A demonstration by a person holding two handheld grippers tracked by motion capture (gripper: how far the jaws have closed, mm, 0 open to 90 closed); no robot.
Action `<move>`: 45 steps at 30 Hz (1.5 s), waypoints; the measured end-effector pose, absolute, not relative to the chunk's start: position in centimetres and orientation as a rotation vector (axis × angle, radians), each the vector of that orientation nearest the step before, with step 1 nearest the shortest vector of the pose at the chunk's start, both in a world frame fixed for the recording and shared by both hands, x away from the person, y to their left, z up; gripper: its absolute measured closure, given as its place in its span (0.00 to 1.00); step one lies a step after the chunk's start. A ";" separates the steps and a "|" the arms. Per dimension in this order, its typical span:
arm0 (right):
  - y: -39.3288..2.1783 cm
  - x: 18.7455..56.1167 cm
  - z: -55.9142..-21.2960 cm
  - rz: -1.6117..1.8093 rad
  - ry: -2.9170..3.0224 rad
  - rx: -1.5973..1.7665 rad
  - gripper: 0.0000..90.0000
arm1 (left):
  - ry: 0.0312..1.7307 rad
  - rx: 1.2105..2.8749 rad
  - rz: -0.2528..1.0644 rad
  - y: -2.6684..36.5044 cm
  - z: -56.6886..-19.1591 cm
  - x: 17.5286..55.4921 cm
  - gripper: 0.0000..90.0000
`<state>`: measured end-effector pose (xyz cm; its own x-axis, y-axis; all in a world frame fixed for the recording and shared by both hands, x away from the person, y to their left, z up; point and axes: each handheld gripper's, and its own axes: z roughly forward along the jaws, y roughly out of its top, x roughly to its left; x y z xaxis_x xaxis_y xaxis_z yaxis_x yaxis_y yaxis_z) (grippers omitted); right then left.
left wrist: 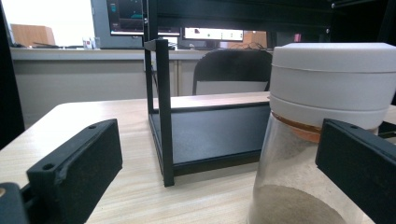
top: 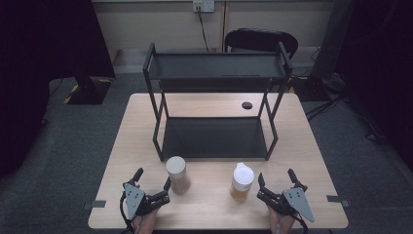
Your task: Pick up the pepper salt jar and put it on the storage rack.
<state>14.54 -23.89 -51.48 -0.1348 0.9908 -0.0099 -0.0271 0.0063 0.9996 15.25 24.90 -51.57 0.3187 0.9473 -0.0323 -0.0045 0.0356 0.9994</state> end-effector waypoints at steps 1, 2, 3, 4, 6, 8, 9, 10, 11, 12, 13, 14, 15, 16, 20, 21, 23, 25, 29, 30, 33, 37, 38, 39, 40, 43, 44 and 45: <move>-23.8 14.5 -51.5 1.310 1.287 1.120 0.00 | 0.977 1.312 0.947 25.0 -51.6 15.2 0.00; -23.8 14.5 -51.5 1.310 1.287 1.120 0.00 | 0.980 1.312 0.949 25.0 -51.6 15.2 0.00; -23.7 14.5 -51.5 1.308 1.285 1.121 0.00 | 0.984 1.308 0.948 25.0 -51.5 15.2 0.00; -23.7 14.5 -51.5 1.308 1.285 1.121 0.00 | 0.985 1.304 0.941 25.1 -51.5 15.1 0.00; -23.8 14.5 -51.5 1.309 1.285 1.121 0.00 | 0.983 1.295 0.932 25.3 -51.5 15.0 0.00; -23.8 14.5 -51.5 1.308 1.286 1.121 0.00 | 0.979 1.279 0.928 25.4 -51.6 14.9 0.00; -23.7 14.5 -51.5 1.307 1.285 1.121 0.00 | 0.982 1.286 0.934 25.4 -51.5 14.9 0.00; -23.7 14.5 -51.5 1.307 1.285 1.121 0.00 | 0.981 1.290 0.933 25.4 -51.4 14.9 0.00; -23.7 14.5 -51.5 1.307 1.284 1.122 0.00 | 0.980 1.292 0.932 25.4 -51.3 14.8 0.00; -23.7 14.5 -51.5 1.307 1.284 1.121 0.00 | 0.979 1.289 0.935 25.4 -51.2 14.7 0.00; -23.7 14.5 -51.5 1.307 1.284 1.121 0.00 | 0.977 1.283 0.933 25.4 -51.1 14.6 0.00; -23.7 14.5 -51.5 1.307 1.284 1.121 0.00 | 0.975 1.280 0.930 25.4 -51.0 14.6 0.00; -23.7 14.5 -51.5 1.307 1.284 1.121 0.00 | 0.975 1.280 0.930 25.4 -51.0 14.6 0.00; -23.7 14.5 -51.5 1.307 1.284 1.121 0.00 | 0.971 1.279 0.934 25.4 -50.9 14.5 0.00; -23.8 14.5 -51.5 1.309 1.286 1.120 0.00 | 0.953 1.273 0.931 25.4 -50.2 14.1 0.00; -23.8 14.5 -51.5 1.309 1.287 1.119 0.00 | 0.946 1.276 0.932 25.4 -49.9 14.0 0.00; -23.8 14.5 -51.5 1.310 1.287 1.119 0.00 | 0.927 1.271 0.939 25.4 -49.4 13.8 0.00; -23.8 14.5 -51.5 1.310 1.287 1.119 0.00 | 0.915 1.260 0.937 25.4 -49.2 13.7 0.00; -23.8 14.5 -51.5 1.311 1.288 1.118 0.00 | 0.892 1.262 0.939 25.4 -48.7 13.5 0.00; -23.8 14.5 -51.5 1.311 1.288 1.118 0.00 | 0.890 1.264 0.932 25.5 -48.5 13.5 0.00; -23.8 14.5 -51.5 1.312 1.289 1.118 0.00 | 0.882 1.276 0.923 25.4 -48.0 13.6 0.00; -23.9 14.5 -51.5 1.312 1.290 1.117 0.00 | 0.881 1.296 0.913 25.1 -47.5 13.9 0.00; -23.9 14.5 -51.5 1.312 1.290 1.117 0.00 | 0.877 1.301 0.908 25.1 -47.4 14.0 0.00; -23.9 14.5 -51.5 1.312 1.290 1.117 0.00 | 0.877 1.307 0.909 25.0 -47.3 14.1 0.00; -23.9 14.5 -51.5 1.312 1.290 1.117 0.00 | 0.877 1.310 0.907 24.9 -47.2 14.2 0.00; -23.9 14.5 -51.5 1.312 1.290 1.117 0.00 | 0.872 1.318 0.901 24.8 -47.0 14.4 0.00; -23.9 14.5 -51.5 1.312 1.290 1.117 0.00 | 0.873 1.319 0.897 24.7 -47.0 14.6 0.00; -23.9 14.5 -51.5 1.312 1.290 1.117 0.00 | 0.873 1.320 0.893 24.6 -46.9 14.7 0.00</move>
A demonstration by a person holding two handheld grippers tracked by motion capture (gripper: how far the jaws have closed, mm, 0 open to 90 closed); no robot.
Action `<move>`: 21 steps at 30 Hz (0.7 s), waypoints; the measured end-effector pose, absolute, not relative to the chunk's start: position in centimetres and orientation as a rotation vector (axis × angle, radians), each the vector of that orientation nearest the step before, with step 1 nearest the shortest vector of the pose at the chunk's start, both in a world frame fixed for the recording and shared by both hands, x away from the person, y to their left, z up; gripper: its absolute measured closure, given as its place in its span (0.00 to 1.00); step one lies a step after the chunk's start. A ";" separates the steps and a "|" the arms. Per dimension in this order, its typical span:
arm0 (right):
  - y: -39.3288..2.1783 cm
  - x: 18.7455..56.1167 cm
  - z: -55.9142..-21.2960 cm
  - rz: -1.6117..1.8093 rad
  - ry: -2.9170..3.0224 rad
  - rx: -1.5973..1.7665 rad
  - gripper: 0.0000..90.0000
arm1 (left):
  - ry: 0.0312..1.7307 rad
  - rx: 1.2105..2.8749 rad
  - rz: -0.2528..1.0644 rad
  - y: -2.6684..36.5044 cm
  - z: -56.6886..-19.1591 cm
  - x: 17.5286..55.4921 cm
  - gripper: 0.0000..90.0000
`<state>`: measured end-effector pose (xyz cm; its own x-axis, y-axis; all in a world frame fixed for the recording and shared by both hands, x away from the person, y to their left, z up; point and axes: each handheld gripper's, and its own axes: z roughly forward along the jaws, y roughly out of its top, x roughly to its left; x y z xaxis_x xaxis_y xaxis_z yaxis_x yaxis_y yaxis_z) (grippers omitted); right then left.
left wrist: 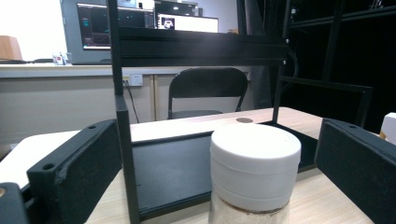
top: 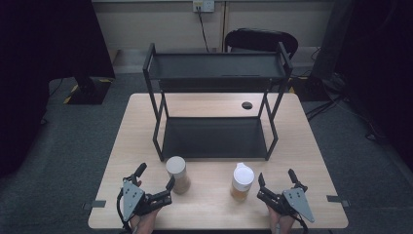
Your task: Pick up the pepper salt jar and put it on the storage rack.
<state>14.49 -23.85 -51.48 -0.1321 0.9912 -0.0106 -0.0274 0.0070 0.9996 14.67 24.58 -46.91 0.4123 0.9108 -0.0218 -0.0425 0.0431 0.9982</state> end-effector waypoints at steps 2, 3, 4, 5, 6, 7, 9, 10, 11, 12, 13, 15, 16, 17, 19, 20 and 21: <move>-23.9 14.5 -51.5 1.312 1.290 1.117 0.00 | 0.864 1.323 0.892 24.3 -46.8 15.0 0.00; -23.9 14.5 -51.5 1.312 1.290 1.117 0.00 | 0.859 1.329 0.890 24.2 -46.7 15.1 0.00; -23.9 14.5 -51.5 1.312 1.290 1.117 0.00 | 0.857 1.333 0.883 24.1 -46.5 15.3 0.00; -23.9 14.5 -51.5 1.312 1.291 1.116 0.00 | 0.854 1.330 0.875 24.1 -46.4 15.4 0.00; -23.9 14.5 -51.5 1.312 1.290 1.116 0.00 | 0.851 1.329 0.873 24.0 -46.4 15.5 0.00; -23.9 14.5 -51.5 1.312 1.290 1.117 0.00 | 0.847 1.330 0.874 23.9 -46.3 15.5 0.00; -23.8 14.5 -51.5 1.309 1.287 1.119 0.00 | 0.837 1.333 0.873 23.7 -46.2 15.7 0.00; -23.8 14.5 -51.5 1.310 1.287 1.118 0.00 | 0.834 1.332 0.870 23.6 -46.2 15.8 0.00; -23.8 14.5 -51.5 1.310 1.287 1.118 0.00 | 0.828 1.335 0.867 23.5 -46.3 15.9 0.00; -23.8 14.5 -51.5 1.310 1.287 1.118 0.00 | 0.828 1.335 0.867 23.5 -46.3 15.9 0.00; -23.8 14.5 -51.5 1.310 1.287 1.118 0.00 | 0.826 1.340 0.865 23.4 -46.3 16.1 0.00; -23.8 14.5 -51.5 1.310 1.289 1.117 0.00 | 0.826 1.341 0.861 23.2 -46.4 16.3 0.00; -23.8 14.5 -51.5 1.310 1.289 1.117 0.00 | 0.828 1.341 0.857 23.2 -46.4 16.4 0.00; -23.8 14.5 -51.5 1.311 1.289 1.117 0.00 | 0.829 1.342 0.858 23.1 -46.4 16.4 0.00; -23.8 14.5 -51.5 1.311 1.289 1.117 0.00 | 0.825 1.344 0.864 23.0 -46.5 16.4 0.01; -23.8 14.5 -51.5 1.311 1.289 1.117 0.00 | 0.824 1.346 0.865 22.9 -46.5 16.5 0.01; -23.8 14.5 -51.5 1.311 1.290 1.116 0.00 | 0.826 1.348 0.865 22.8 -46.5 16.5 0.01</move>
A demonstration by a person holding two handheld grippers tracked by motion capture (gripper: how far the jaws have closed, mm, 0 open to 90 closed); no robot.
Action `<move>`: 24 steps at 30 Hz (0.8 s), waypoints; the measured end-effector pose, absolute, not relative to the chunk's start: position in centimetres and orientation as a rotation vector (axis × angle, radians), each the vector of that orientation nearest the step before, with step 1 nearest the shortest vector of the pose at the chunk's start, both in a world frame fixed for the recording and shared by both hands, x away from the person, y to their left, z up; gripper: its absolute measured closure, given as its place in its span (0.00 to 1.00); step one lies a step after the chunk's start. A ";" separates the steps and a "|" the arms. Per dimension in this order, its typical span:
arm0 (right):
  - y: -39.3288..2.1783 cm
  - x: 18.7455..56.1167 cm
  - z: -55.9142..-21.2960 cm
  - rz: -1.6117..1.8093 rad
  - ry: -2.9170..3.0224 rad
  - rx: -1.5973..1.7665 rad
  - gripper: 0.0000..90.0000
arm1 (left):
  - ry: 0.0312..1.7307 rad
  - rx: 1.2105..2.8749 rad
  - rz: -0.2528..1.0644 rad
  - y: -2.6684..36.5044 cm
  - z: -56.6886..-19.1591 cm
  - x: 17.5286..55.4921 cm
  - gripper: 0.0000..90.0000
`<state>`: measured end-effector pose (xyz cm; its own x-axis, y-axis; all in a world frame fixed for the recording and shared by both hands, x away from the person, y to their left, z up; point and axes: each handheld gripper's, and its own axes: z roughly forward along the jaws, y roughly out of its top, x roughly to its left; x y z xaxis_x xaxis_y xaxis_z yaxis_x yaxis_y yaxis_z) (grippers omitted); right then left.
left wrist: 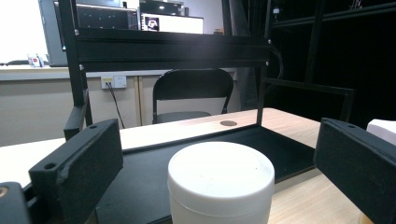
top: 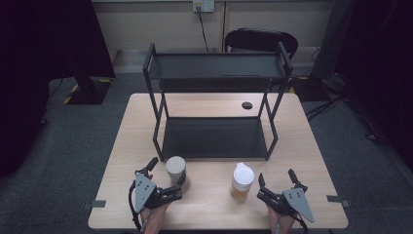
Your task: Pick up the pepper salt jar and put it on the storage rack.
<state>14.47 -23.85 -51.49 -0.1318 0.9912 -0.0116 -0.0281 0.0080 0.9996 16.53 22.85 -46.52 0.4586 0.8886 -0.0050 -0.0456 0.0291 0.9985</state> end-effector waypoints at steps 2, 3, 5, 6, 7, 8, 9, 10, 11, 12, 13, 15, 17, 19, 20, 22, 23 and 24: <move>-23.9 14.5 -51.5 1.311 1.290 1.116 0.00 | 0.831 1.356 0.855 22.8 -46.5 16.8 0.01; -23.8 14.5 -51.5 1.311 1.290 1.117 0.00 | 0.834 1.356 0.854 22.7 -46.6 16.9 0.01; -23.9 14.5 -51.5 1.311 1.290 1.116 0.00 | 0.844 1.361 0.848 22.5 -46.6 17.1 0.01; -23.8 14.5 -51.5 1.311 1.290 1.116 0.00 | 0.845 1.367 0.847 22.4 -46.7 17.1 0.01; -23.9 14.5 -51.5 1.311 1.290 1.116 0.00 | 0.850 1.365 0.847 22.3 -46.8 17.2 0.01; -23.8 14.5 -51.5 1.311 1.290 1.117 0.00 | 0.852 1.369 0.846 22.2 -46.8 17.3 0.01; -23.9 14.5 -51.5 1.311 1.290 1.117 0.00 | 0.853 1.371 0.840 22.2 -46.9 17.3 0.02; -23.8 14.5 -51.5 1.311 1.290 1.117 0.00 | 0.857 1.372 0.835 22.2 -47.0 17.4 0.02; -23.8 14.5 -51.5 1.311 1.290 1.117 0.00 | 0.862 1.379 0.835 22.2 -47.0 17.4 0.03; -23.8 14.5 -51.5 1.311 1.290 1.117 0.00 | 0.864 1.385 0.837 22.2 -47.1 17.5 0.03; -23.8 14.5 -51.5 1.311 1.290 1.117 0.00 | 0.865 1.386 0.838 22.2 -47.2 17.5 0.04; -23.8 14.5 -51.5 1.311 1.290 1.117 0.00 | 0.873 1.391 0.835 22.2 -47.4 17.5 0.06; -23.8 14.5 -51.5 1.311 1.290 1.117 0.00 | 0.883 1.398 0.822 22.2 -47.5 17.6 0.08; -23.8 14.5 -51.5 1.311 1.290 1.117 0.00 | 0.888 1.396 0.817 22.2 -47.7 17.7 0.10; -23.8 14.5 -51.5 1.311 1.290 1.117 0.00 | 0.893 1.394 0.816 22.1 -47.8 17.7 0.12; -23.9 14.5 -51.5 1.311 1.290 1.117 0.00 | 0.895 1.411 0.805 22.1 -47.7 17.9 0.14; -23.9 14.5 -51.5 1.311 1.290 1.116 0.00 | 0.895 1.422 0.807 22.0 -47.7 17.9 0.15; -23.9 14.5 -51.5 1.311 1.290 1.116 0.00 | 0.894 1.430 0.808 22.0 -47.7 18.0 0.16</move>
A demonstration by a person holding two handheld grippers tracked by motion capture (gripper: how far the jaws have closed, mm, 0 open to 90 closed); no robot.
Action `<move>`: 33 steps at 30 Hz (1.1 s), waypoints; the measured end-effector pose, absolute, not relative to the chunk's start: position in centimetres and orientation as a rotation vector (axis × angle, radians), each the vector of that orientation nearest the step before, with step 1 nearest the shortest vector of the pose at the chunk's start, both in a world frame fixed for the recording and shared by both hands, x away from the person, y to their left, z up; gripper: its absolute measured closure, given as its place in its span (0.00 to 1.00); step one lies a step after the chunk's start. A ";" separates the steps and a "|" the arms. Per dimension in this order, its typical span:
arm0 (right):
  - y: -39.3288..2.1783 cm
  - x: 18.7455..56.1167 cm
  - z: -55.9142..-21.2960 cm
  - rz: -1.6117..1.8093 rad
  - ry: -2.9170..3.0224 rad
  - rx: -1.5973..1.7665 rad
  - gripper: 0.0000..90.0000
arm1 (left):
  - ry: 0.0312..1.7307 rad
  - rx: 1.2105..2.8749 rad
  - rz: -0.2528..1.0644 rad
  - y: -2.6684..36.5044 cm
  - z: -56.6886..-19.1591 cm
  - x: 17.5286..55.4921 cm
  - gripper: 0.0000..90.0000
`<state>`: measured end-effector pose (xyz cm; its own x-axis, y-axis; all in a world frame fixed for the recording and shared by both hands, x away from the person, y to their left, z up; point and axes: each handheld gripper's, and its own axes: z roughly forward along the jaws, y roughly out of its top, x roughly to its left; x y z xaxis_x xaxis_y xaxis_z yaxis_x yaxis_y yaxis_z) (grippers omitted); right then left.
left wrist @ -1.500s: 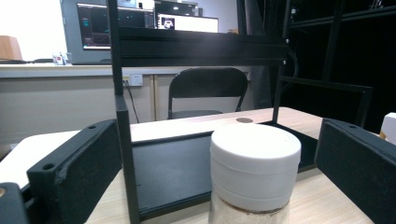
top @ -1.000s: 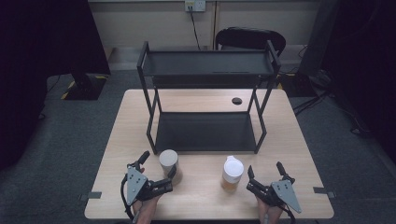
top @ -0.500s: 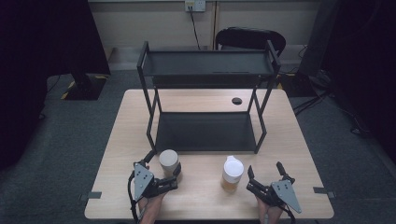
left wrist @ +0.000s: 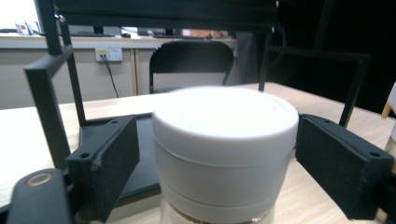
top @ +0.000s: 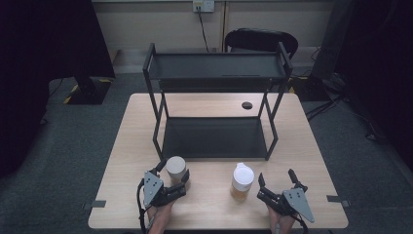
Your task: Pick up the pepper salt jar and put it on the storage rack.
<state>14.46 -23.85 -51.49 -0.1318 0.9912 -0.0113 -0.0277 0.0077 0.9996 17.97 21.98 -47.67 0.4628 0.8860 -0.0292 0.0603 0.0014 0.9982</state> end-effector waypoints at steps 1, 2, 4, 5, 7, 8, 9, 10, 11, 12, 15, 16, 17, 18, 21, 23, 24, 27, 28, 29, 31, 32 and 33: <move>-23.9 14.5 -51.5 1.311 1.290 1.117 0.00 | 0.896 1.429 0.801 22.0 -47.7 18.0 0.18; -23.9 14.5 -51.5 1.311 1.290 1.117 0.00 | 0.898 1.432 0.800 22.0 -47.8 18.1 0.19; -23.9 14.5 -51.5 1.311 1.290 1.117 0.00 | 0.909 1.433 0.785 22.0 -47.8 18.3 0.22; -23.9 14.5 -51.5 1.311 1.290 1.117 0.00 | 0.909 1.443 0.778 22.1 -47.8 18.4 0.23; -23.8 14.5 -51.5 1.311 1.289 1.117 0.00 | 0.909 1.468 0.763 22.2 -47.6 18.7 0.26; -23.8 14.5 -51.5 1.311 1.289 1.117 0.00 | 0.909 1.459 0.763 22.2 -47.7 18.6 0.26; -23.8 14.5 -51.5 1.311 1.289 1.117 0.00 | 0.906 1.454 0.762 22.3 -47.8 18.6 0.28; -23.8 14.5 -51.5 1.311 1.290 1.116 0.00 | 0.906 1.456 0.762 22.3 -47.9 18.6 0.30; -23.8 14.5 -51.5 1.311 1.290 1.116 0.00 | 0.910 1.467 0.757 22.3 -47.8 18.7 0.30; -23.8 14.5 -51.5 1.311 1.289 1.117 0.00 | 0.914 1.476 0.753 22.3 -47.8 18.8 0.30; -23.9 14.5 -51.5 1.311 1.290 1.116 0.00 | 0.926 1.473 0.753 22.2 -47.9 18.9 0.33; -23.9 14.5 -51.5 1.311 1.290 1.117 0.00 | 0.930 1.468 0.753 22.2 -48.0 18.9 0.34; -23.9 14.5 -51.5 1.311 1.290 1.116 0.00 | 0.929 1.467 0.746 22.3 -48.0 18.9 0.35; -23.9 14.5 -51.5 1.311 1.290 1.116 0.00 | 0.926 1.477 0.750 22.2 -47.9 18.9 0.36; -23.9 14.5 -51.5 1.314 1.293 1.115 0.00 | 0.928 1.473 0.771 21.9 -48.0 18.7 0.38; -23.9 14.5 -51.5 1.314 1.293 1.114 0.00 | 0.928 1.473 0.777 21.8 -48.1 18.6 0.39; -23.9 14.5 -51.5 1.314 1.293 1.114 0.00 | 0.926 1.474 0.781 21.8 -48.0 18.6 0.39; -23.9 14.5 -51.5 1.314 1.293 1.114 0.00 | 0.924 1.475 0.784 21.8 -48.0 18.6 0.39; -23.9 14.5 -51.5 1.314 1.293 1.115 0.00 | 0.925 1.476 0.786 21.8 -48.0 18.6 0.39; -23.9 14.5 -51.5 1.314 1.293 1.115 0.00 | 0.927 1.478 0.788 21.7 -48.0 18.5 0.39; -23.9 14.5 -51.5 1.314 1.293 1.114 0.00 | 0.931 1.486 0.792 21.6 -47.7 18.5 0.39; -23.9 14.5 -51.5 1.314 1.293 1.114 0.00 | 0.932 1.487 0.791 21.6 -47.7 18.5 0.40; -23.9 14.5 -51.5 1.314 1.293 1.114 0.00 | 0.933 1.489 0.790 21.6 -47.6 18.5 0.40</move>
<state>14.47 -23.91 -51.49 -0.1355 0.9907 -0.0116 -0.0277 0.0079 0.9996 18.50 21.60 -47.64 0.4571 0.8890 -0.0265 0.1199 -0.0321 0.9923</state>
